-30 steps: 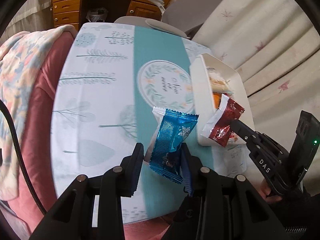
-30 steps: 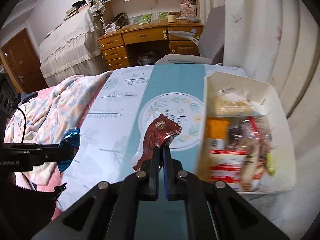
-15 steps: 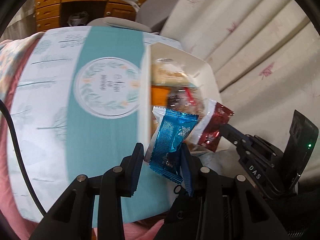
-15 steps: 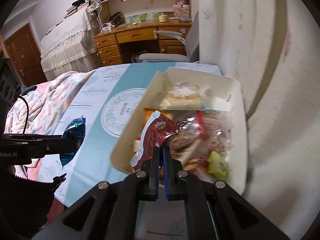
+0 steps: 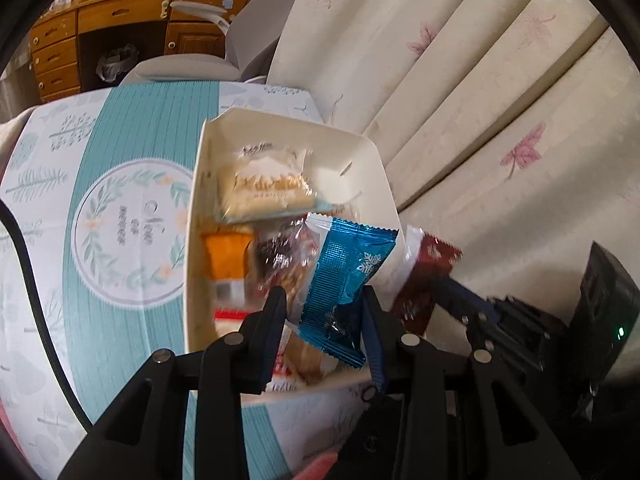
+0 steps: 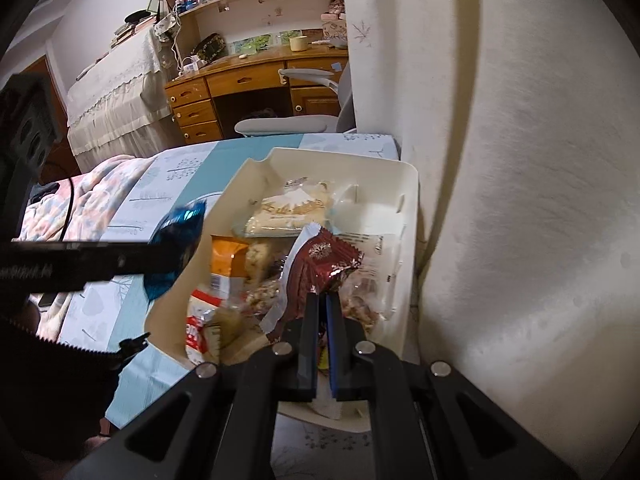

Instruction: Organize snacks

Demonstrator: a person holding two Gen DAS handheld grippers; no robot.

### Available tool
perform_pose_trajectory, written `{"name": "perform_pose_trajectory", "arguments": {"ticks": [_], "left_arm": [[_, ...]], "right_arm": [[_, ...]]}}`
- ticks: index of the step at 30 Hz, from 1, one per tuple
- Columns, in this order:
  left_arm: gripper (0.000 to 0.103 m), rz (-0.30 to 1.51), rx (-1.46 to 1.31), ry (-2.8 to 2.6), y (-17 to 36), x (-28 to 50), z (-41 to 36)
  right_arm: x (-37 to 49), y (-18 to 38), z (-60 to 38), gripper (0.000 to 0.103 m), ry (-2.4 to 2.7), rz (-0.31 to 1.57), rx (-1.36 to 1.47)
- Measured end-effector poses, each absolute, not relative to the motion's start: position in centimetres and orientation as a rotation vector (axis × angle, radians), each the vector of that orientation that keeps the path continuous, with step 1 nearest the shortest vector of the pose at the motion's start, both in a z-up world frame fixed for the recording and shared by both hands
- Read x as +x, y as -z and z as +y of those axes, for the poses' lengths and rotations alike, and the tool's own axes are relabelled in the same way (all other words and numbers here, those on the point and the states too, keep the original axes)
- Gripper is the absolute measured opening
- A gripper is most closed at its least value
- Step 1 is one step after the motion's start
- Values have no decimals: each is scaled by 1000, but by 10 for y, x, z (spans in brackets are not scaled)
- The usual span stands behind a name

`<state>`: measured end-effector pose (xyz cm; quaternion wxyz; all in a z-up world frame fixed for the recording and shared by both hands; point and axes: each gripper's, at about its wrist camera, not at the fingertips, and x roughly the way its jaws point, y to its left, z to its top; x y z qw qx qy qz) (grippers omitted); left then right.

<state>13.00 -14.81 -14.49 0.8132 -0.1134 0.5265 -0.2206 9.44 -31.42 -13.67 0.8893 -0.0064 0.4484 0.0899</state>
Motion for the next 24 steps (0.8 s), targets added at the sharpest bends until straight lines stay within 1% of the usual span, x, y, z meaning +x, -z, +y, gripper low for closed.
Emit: {"name": "perform_pose_trajectory", "arguments": {"ticks": [2, 4, 5, 6, 7, 10, 12, 14, 17, 21, 24], "left_arm": [[35, 1121, -230, 464, 145, 136, -156], [39, 1124, -209, 443, 145, 138, -162], [51, 1128, -196, 427, 145, 139, -165], [70, 1135, -184, 411, 145, 139, -166], [75, 1138, -178, 399, 146, 138, -166], [76, 1141, -181, 375, 146, 136, -158], [77, 1160, -171, 318, 148, 133, -152], [77, 1182, -171, 264, 151, 130, -143], [77, 1209, -177, 208, 155, 123, -130], [77, 1229, -122, 127, 159, 106, -110], [77, 1230, -95, 99, 158, 91, -92]], "right_arm": [[96, 137, -320, 4, -178, 931, -6], [99, 137, -324, 4, -169, 931, 4], [100, 138, -326, 4, -166, 932, 9], [102, 140, -327, 5, -164, 943, 19], [103, 142, -327, 5, -167, 951, 29], [105, 146, -325, 16, -173, 969, 55], [104, 147, -323, 28, -177, 970, 69], [103, 147, -321, 33, -180, 968, 81], [101, 147, -315, 36, -187, 973, 100], [94, 153, -303, 46, -201, 1001, 152], [89, 161, -293, 47, -199, 1031, 188]]}}
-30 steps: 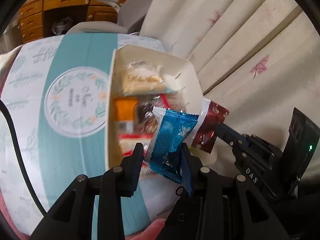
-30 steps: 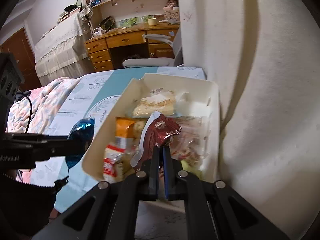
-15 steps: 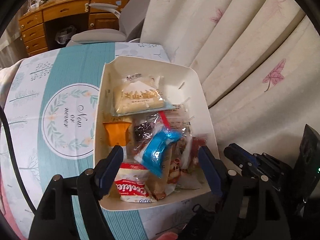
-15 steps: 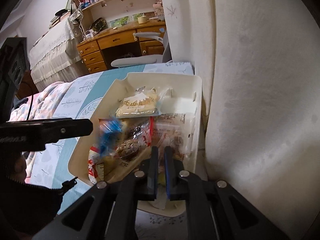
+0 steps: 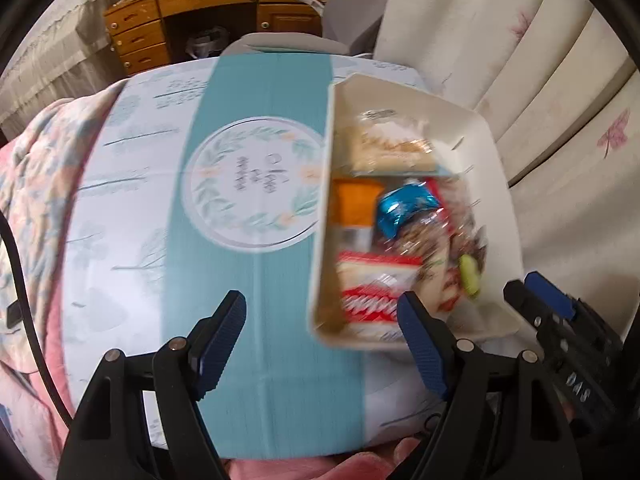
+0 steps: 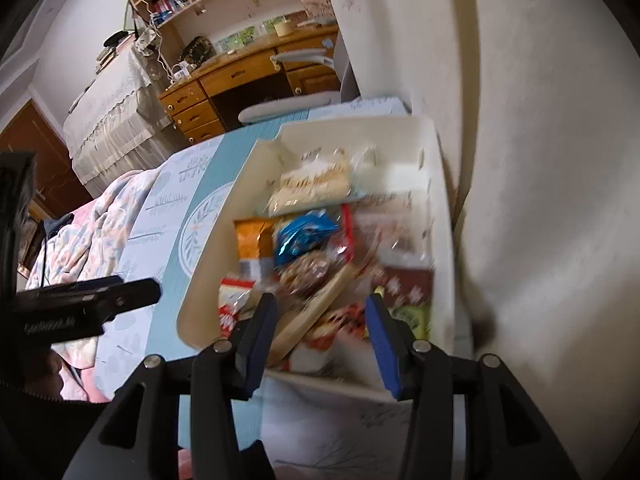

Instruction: Organize snacks

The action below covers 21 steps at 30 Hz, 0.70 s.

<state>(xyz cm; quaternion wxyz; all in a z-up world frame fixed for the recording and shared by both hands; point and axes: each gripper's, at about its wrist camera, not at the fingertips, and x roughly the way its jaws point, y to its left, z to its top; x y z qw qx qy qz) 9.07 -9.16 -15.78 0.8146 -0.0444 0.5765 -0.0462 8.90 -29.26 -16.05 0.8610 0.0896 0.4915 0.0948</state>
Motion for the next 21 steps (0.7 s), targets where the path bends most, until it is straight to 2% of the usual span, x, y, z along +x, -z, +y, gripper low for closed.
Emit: {"name": "perform_pose_trajectory", "arguments": {"ticks": [2, 4, 6, 10, 12, 17, 21], "left_arm": [[77, 1229, -77, 78, 155, 81, -77], [82, 1225, -58, 56, 151, 73, -63], [85, 1210, -32, 46, 144, 62, -46], [86, 1199, -30, 64, 127, 42, -15], [92, 1187, -43, 92, 117, 32, 2], [93, 1140, -38, 105, 90, 8, 36], [103, 1092, -49, 88, 62, -12, 51]], "right_arm": [[86, 164, -286, 48, -188, 1049, 211], [81, 165, -276, 51, -179, 1056, 241], [74, 162, -263, 63, -182, 1047, 254], [58, 151, -235, 70, -183, 1053, 259], [51, 142, -221, 77, -183, 1051, 233], [33, 116, -194, 83, -125, 1043, 177], [18, 95, -180, 90, -120, 1063, 212]]}}
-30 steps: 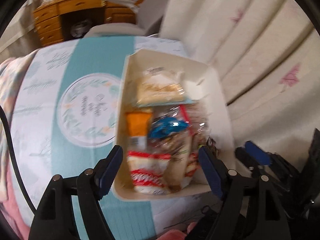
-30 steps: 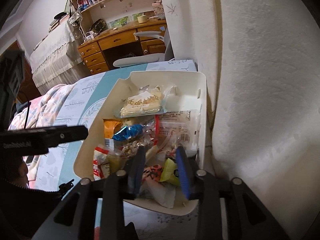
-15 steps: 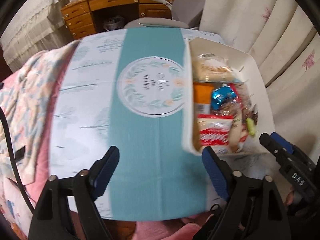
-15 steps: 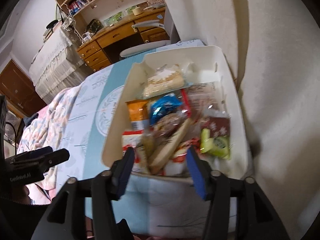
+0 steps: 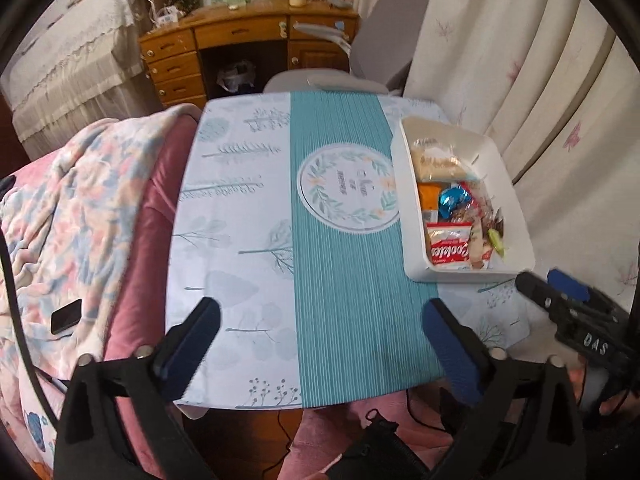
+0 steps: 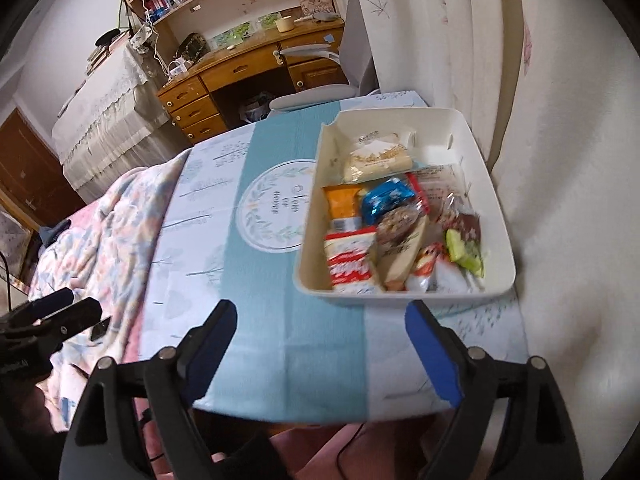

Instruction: Organize snacks

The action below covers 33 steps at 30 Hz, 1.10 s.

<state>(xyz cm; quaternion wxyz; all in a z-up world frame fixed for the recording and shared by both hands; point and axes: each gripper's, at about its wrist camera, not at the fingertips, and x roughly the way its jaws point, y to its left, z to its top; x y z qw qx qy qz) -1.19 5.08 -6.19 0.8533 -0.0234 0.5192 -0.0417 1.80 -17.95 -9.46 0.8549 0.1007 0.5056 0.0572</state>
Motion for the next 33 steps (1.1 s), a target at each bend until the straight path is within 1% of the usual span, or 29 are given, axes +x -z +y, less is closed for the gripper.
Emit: {"name": "perform_pose_trajectory", "arguments": {"ticks": [5, 9, 20, 33], "left_arm": [[103, 1008, -32, 35, 36, -31, 46], [103, 993, -51, 27, 28, -40, 40], [103, 951, -52, -56, 20, -52, 21], [103, 931, -34, -83, 18, -55, -1]], "right_arm": [[-1, 64, -158, 98, -152, 1076, 201], [-18, 44, -145, 102, -145, 1096, 147], [-31, 31, -151, 103, -112, 1009, 61], [-30, 39, -159, 103, -142, 1010, 38]]}}
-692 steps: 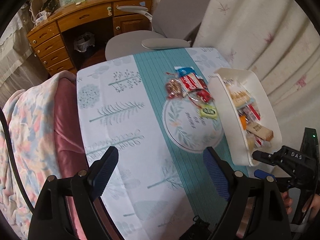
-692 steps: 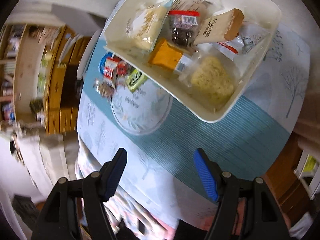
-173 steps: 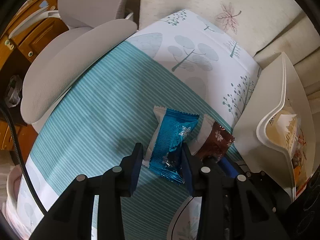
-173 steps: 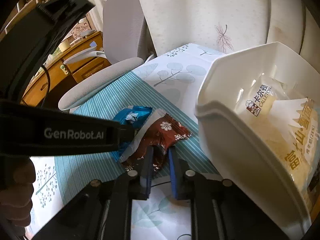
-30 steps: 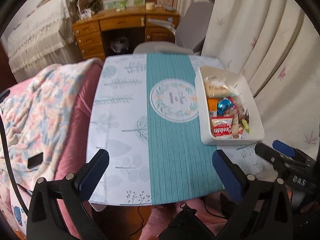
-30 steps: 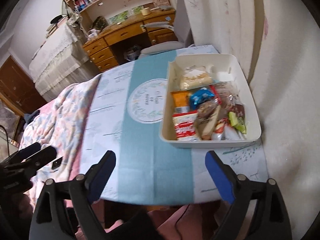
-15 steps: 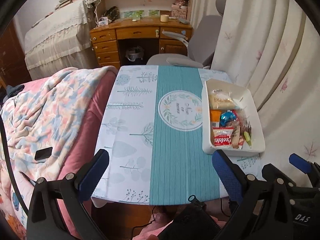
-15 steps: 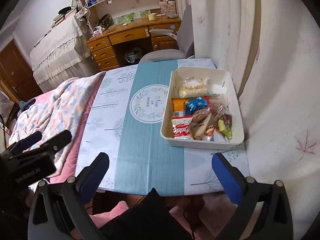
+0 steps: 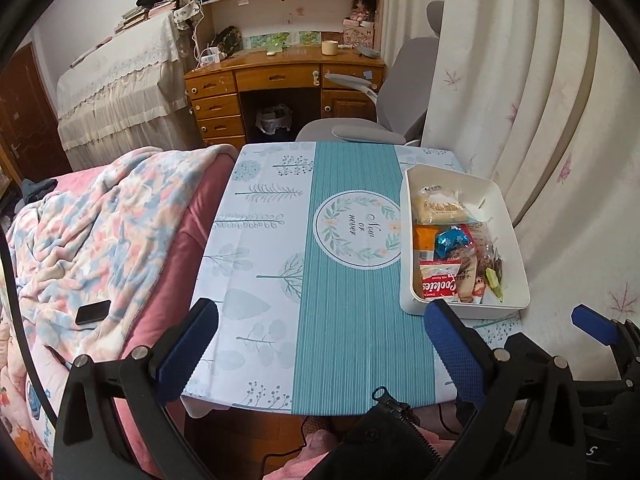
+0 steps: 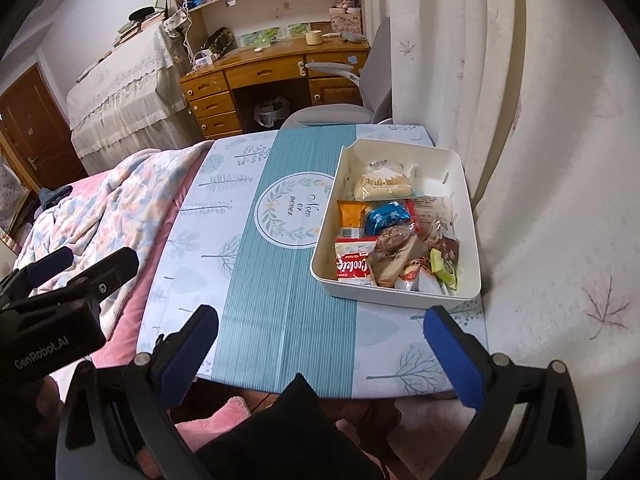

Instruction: Organize snacks

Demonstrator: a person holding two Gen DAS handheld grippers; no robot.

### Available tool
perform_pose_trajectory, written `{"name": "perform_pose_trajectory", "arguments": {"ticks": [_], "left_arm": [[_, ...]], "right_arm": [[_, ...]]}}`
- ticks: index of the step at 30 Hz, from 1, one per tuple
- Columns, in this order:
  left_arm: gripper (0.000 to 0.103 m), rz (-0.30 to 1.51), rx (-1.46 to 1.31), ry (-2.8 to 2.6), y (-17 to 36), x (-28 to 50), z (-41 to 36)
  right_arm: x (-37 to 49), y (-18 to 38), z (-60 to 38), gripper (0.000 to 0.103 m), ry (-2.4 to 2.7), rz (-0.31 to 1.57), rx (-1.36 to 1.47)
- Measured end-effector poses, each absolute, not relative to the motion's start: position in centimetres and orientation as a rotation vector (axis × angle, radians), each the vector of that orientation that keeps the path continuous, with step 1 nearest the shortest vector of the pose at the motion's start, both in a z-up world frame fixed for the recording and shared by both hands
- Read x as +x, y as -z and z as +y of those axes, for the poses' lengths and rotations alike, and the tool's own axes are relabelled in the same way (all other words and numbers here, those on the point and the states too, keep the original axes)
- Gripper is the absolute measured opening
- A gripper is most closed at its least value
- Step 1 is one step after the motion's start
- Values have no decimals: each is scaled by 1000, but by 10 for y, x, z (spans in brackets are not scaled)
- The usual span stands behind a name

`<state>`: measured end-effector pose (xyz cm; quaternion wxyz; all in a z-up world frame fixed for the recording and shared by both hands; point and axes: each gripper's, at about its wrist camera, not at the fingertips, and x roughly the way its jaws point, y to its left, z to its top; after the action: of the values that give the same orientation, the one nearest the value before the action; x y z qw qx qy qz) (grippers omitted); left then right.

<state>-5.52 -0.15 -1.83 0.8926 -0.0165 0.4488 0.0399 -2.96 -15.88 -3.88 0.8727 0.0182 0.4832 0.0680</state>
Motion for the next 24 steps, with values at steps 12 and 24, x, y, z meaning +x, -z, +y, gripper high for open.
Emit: {"name": "perform_pose_trajectory", "arguments": {"ticks": [12, 24], "left_arm": [[103, 932, -29, -84, 17, -57, -3], [103, 940, -21, -76, 16, -60, 2]], "right_arm": [[-26, 43, -159, 103, -156, 1028, 37], [-24, 49, -163, 103, -150, 1047, 47]]}}
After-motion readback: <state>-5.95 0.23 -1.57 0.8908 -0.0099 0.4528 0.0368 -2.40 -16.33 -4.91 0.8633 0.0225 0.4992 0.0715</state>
